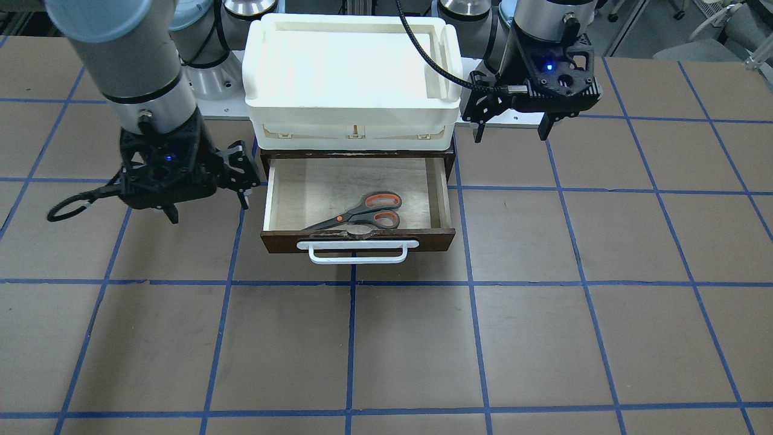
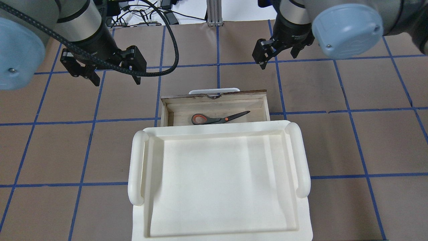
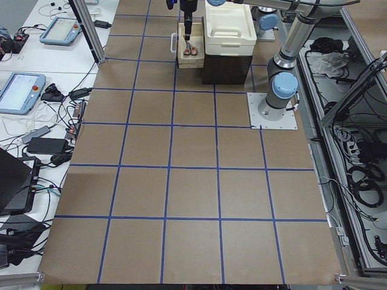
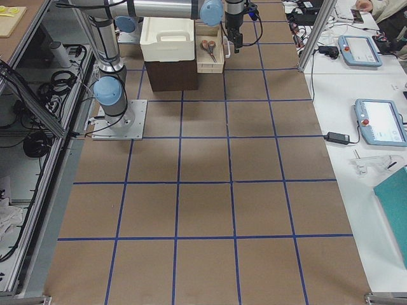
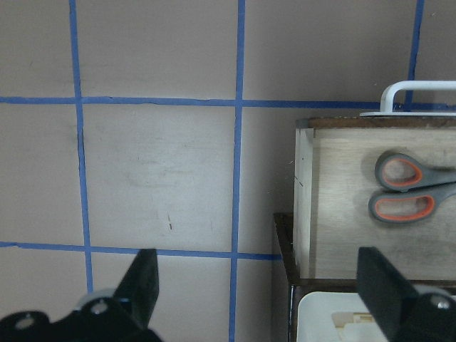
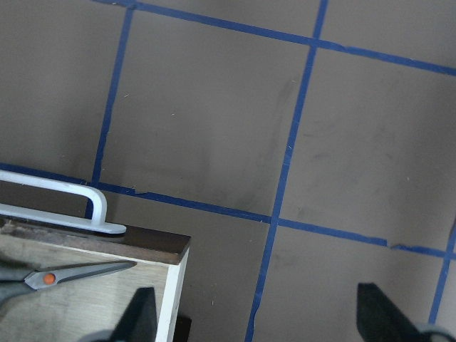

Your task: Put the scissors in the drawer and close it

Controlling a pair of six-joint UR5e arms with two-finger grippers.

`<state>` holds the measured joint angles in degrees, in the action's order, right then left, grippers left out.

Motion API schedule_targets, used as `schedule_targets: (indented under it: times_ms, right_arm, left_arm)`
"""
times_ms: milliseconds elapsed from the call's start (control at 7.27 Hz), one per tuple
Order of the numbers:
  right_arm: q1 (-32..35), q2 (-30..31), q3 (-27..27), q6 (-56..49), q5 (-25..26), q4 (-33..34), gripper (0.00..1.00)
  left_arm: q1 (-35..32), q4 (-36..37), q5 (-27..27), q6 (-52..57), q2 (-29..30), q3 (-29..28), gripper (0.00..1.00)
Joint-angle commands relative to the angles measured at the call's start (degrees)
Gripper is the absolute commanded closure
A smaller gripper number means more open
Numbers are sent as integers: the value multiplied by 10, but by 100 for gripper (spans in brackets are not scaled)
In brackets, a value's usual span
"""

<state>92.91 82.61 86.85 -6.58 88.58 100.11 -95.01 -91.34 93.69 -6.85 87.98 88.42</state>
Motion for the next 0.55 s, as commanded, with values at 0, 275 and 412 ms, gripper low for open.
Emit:
schedule_targets:
  times_ms: [0,275,412]
  right_arm:
    - [-20,23,3,90,-1,-23,0]
    - [-28,34,3,93,10,-76,0]
    - [-26,60,4,93,11,-76,0]
  left_arm:
    - [0,-1,1,0,0,0,0]
    - [0,-1,1,0,0,0,0]
    - [-2,-1,1,-5,1,0,0]
